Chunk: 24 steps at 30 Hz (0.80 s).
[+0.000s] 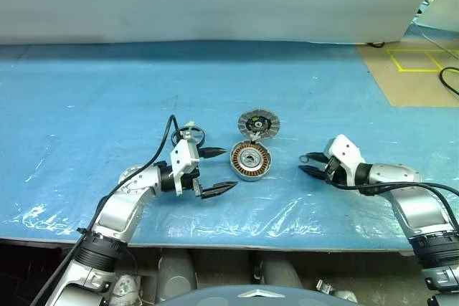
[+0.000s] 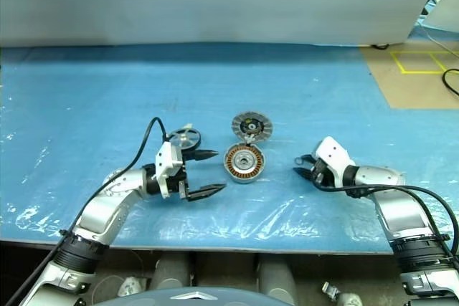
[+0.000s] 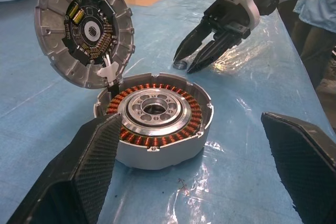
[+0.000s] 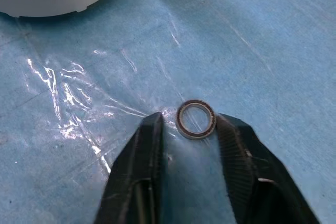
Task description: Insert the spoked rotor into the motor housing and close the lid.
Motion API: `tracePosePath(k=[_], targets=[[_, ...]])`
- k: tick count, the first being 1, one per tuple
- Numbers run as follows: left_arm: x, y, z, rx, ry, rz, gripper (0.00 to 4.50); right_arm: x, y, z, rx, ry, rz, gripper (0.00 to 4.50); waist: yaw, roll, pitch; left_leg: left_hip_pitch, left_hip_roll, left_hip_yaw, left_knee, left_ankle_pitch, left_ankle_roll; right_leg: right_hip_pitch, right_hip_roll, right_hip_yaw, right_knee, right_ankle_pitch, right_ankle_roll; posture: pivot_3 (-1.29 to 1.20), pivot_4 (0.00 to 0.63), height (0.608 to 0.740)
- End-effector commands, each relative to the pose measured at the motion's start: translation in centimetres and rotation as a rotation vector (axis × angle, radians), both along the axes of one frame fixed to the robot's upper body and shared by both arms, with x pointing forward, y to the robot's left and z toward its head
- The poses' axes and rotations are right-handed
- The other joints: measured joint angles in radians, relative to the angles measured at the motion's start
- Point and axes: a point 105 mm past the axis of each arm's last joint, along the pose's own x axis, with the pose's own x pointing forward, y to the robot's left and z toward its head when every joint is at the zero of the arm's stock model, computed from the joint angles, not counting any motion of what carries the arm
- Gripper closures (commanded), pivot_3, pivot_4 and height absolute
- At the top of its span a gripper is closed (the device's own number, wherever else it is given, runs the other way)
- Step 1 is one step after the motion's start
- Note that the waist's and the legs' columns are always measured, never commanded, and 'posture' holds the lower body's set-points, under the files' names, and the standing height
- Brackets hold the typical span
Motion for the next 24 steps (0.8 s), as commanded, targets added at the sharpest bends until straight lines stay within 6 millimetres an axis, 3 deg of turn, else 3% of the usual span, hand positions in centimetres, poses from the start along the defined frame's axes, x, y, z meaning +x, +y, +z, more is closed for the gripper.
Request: tracePosePath(k=[1,8,16,24], targets=[[0.3,0.3,1.0,-0.015,-0.04,0.008,0.0,-0.1,-1.0,-0.7,-0.062,0.023,-0.016,3.83,0.0,0.0,0.0,0.0,0.0,0.0,0.0,0.0,0.0,0.0,0.0,0.0,0.0,0.0,0.0,0.0,0.15,0.74],[0.4,0.4,1.1,-0.014,-0.042,0.01,0.0,0.4,0.1,0.5,-0.018,-0.021,0.011,3.83,0.0,0.0,0.0,0.0,0.0,0.0,0.0,0.0,0.0,0.0,0.0,0.0,0.0,0.0,0.0,0.0,0.15,0.74],[0.5,0.6,1.0,-0.008,-0.044,0.011,0.0,-0.8,4.6,5.5,0.176,-0.066,0.218,3.83,-0.001,0.0,0.0,-0.001,0.0,0.0,-0.001,0.0,0.0,-0.001,0.0,0.0,0.0,0.0,0.0,0.0,0.15,0.74],[0.4,0.7,0.9,-0.012,-0.036,0.011,0.0,-1.1,7.2,6.3,0.193,-0.06,0.287,3.83,0.001,0.0,0.0,-0.001,0.0,0.0,-0.001,0.0,0.0,-0.001,0.0,0.0,0.0,0.0,0.0,0.0,0.15,0.74]])
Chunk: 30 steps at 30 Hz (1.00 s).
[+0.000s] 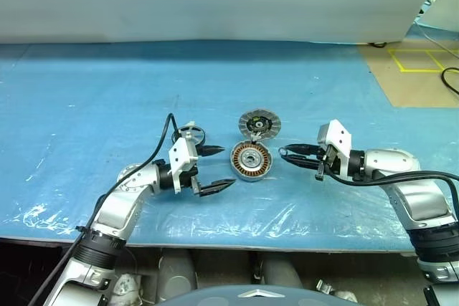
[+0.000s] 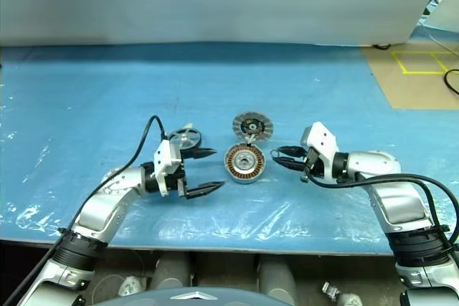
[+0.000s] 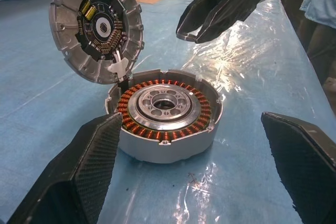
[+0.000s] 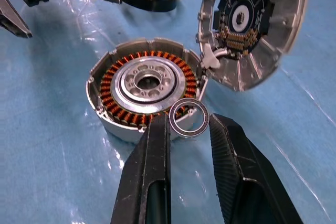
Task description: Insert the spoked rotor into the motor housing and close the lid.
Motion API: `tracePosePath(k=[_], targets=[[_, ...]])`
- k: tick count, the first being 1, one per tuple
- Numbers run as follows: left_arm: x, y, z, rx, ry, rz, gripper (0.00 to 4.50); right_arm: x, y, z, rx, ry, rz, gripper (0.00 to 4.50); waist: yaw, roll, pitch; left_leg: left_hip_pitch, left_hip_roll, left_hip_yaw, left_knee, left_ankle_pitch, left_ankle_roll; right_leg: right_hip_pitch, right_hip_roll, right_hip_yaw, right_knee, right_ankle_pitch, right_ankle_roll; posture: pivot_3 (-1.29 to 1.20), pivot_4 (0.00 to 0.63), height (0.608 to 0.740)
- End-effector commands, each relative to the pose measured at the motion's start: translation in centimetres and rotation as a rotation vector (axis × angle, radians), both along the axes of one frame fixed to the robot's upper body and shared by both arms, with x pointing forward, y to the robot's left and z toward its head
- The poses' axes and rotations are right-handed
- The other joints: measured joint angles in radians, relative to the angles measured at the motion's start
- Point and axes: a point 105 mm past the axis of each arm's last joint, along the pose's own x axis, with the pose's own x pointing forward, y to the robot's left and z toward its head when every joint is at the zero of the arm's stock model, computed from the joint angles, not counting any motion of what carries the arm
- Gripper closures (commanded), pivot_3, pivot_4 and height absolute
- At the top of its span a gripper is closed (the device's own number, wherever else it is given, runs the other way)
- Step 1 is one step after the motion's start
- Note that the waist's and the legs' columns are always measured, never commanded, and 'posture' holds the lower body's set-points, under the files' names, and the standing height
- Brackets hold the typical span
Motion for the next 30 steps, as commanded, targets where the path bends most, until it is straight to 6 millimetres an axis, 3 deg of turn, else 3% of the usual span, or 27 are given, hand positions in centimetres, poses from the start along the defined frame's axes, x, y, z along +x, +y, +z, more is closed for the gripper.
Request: tracePosePath(k=[1,15,30], targets=[[0.0,0.3,0.9,-0.022,-0.033,0.0,0.0,0.1,1.4,0.6,0.008,-0.033,0.038,3.83,0.0,0.0,0.0,0.0,0.0,0.0,0.0,0.0,0.0,0.0,0.0,0.0,0.0,0.0,0.0,0.0,0.15,0.74],[0.0,0.5,0.5,-0.019,-0.023,0.021,0.0,2.1,4.8,-0.6,-0.026,-0.013,0.101,3.83,-0.002,0.0,0.0,0.0,0.0,0.0,0.0,0.001,-0.002,0.0,0.0,0.0,0.0,0.0,0.0,0.0,0.15,0.74],[0.0,0.8,0.5,-0.016,-0.026,0.041,0.0,1.8,6.3,-1.4,-0.074,-0.003,0.167,3.83,-0.002,0.0,0.0,0.0,0.0,0.0,0.0,0.002,-0.003,0.0,0.0,0.0,0.001,0.0,0.0,0.0,0.15,0.74]])
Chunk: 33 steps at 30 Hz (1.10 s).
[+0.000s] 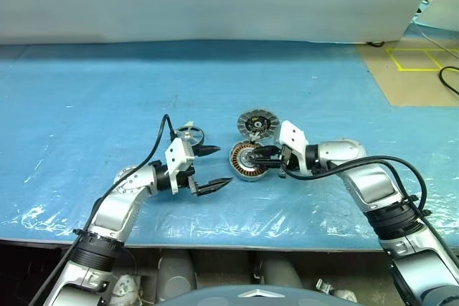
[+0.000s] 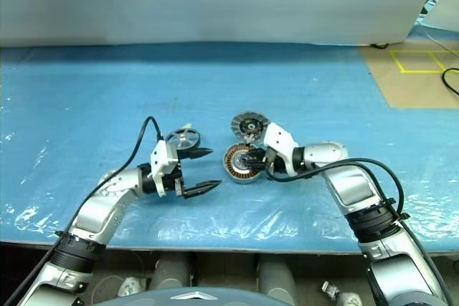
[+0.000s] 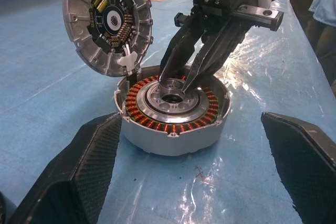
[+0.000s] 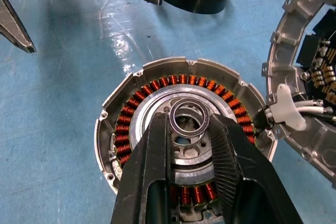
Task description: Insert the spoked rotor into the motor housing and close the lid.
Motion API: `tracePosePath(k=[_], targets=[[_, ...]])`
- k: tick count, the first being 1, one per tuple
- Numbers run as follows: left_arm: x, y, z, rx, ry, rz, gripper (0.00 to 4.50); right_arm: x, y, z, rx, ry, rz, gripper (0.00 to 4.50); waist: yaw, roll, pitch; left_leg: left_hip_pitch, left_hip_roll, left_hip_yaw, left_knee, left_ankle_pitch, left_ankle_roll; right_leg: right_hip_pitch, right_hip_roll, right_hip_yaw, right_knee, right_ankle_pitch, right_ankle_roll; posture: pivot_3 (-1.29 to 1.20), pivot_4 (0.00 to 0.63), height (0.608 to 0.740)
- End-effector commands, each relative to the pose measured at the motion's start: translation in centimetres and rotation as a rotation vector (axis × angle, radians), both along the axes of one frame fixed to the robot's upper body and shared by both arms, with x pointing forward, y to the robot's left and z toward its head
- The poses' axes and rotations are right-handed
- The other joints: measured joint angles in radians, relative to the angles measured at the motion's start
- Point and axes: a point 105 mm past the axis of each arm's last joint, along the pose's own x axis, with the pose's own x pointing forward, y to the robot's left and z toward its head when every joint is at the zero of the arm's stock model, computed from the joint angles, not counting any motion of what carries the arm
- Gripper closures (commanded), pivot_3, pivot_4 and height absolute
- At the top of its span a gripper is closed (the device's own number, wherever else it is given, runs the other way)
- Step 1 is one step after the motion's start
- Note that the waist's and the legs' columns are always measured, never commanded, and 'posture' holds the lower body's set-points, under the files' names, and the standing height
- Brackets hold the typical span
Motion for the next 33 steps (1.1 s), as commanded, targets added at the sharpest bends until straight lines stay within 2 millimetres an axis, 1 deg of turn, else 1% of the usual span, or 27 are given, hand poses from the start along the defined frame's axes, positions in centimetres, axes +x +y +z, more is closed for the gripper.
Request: tracePosePath(k=[1,33], targets=[[-0.1,0.1,0.8,-0.012,-0.037,0.002,0.0,0.1,0.5,0.6,-0.005,-0.033,0.025,3.83,0.0,0.0,0.0,0.0,0.0,0.0,0.0,0.0,0.0,0.0,0.0,0.0,0.0,0.0,0.0,0.0,0.15,0.74],[0.0,0.2,0.8,-0.01,-0.038,0.004,0.0,0.3,-0.3,-0.6,-0.096,-0.041,0.023,3.83,0.0,0.0,0.0,0.0,0.0,0.0,0.0,0.0,0.0,0.0,0.0,0.0,0.0,0.0,0.0,0.0,0.15,0.74]])
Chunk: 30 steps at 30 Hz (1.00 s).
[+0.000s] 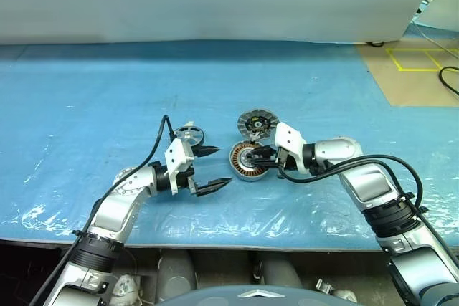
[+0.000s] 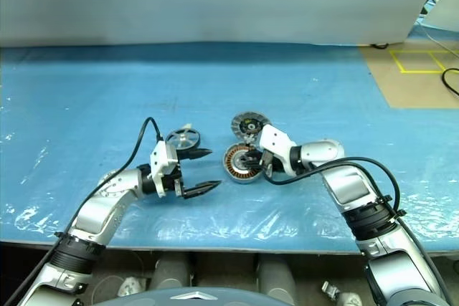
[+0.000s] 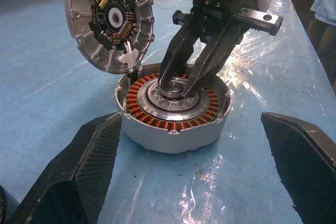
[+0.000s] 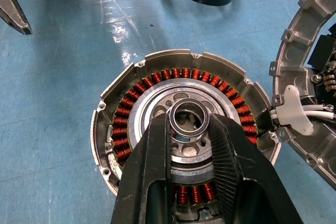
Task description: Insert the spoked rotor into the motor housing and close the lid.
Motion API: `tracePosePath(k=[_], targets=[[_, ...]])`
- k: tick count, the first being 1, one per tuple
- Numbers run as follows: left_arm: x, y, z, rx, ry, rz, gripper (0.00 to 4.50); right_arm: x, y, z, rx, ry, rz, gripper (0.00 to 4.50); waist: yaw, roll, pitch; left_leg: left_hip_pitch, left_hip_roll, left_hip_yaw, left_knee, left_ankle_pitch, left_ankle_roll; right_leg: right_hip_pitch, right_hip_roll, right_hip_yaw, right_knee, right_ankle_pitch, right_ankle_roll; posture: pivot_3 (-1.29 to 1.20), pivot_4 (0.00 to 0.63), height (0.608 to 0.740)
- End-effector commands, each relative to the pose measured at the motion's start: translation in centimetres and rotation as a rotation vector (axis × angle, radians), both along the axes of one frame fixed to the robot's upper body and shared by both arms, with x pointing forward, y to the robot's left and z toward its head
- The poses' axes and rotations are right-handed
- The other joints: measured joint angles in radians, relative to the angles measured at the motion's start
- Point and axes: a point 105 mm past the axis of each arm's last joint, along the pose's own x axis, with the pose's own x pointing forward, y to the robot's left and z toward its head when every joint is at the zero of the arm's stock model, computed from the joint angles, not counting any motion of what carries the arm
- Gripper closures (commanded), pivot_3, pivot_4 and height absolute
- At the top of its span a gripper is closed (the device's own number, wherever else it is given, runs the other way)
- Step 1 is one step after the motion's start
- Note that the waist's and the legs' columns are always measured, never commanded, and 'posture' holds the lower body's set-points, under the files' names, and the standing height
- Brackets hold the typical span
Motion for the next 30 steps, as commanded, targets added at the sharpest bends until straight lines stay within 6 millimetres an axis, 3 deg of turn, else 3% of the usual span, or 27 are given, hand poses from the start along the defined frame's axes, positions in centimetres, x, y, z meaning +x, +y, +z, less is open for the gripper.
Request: tracePosePath(k=[1,3,7,10,17,26,30], targets=[[0.0,0.1,1.0,-0.011,-0.042,-0.001,0.0,0.2,-0.3,-0.1,-0.026,-0.007,0.0,3.83,0.0,0.0,0.0,0.0,0.0,0.0,0.0,0.0,0.0,0.0,0.0,0.0,0.0,0.0,0.0,0.0,0.15,0.74],[0.0,0.1,1.0,-0.011,-0.042,-0.001,0.0,0.1,-0.3,-0.1,-0.026,-0.004,0.001,3.83,0.0,0.0,0.0,0.0,0.0,0.0,0.0,0.0,0.0,0.0,0.0,0.0,0.0,0.0,0.0,0.0,0.15,0.74],[0.0,0.1,0.9,-0.01,-0.043,-0.001,0.0,0.2,-0.2,0.2,0.004,-0.01,-0.007,2.46,0.0,0.0,0.0,0.0,0.0,0.0,0.0,0.0,0.0,0.0,0.0,0.0,0.0,0.0,0.0,0.0,0.15,0.74],[0.0,0.2,1.0,-0.009,-0.044,0.003,0.0,0.1,0.3,2.1,0.165,0.029,-0.038,1.44,0.0,0.0,0.0,0.0,0.0,0.0,0.0,0.0,0.0,0.0,0.0,0.0,0.0,0.0,0.0,0.0,0.15,0.74],[0.0,0.2,0.9,-0.004,-0.039,-0.002,0.0,0.2,-0.3,3.4,0.237,0.043,-0.063,1.44,0.001,0.0,0.0,0.0,0.0,0.0,0.0,0.0,0.0,0.0,0.0,0.0,0.0,0.0,0.0,0.0,0.15,0.74],[0.1,0.0,0.9,-0.006,-0.04,-0.005,0.0,0.0,0.9,2.0,0.19,0.037,-0.029,4.48,0.0,0.0,0.0,0.0,0.0,0.0,0.0,0.0,0.0,0.0,0.0,0.0,0.0,0.0,0.0,0.0,0.15,0.74],[0.1,0.1,0.9,-0.007,-0.04,-0.002,0.0,0.1,1.1,1.6,0.177,0.042,-0.031,4.48,0.0,0.0,0.0,0.0,0.0,0.0,0.0,0.0,0.0,0.0,0.0,0.0,0.0,0.0,0.0,0.0,0.15,0.74]])
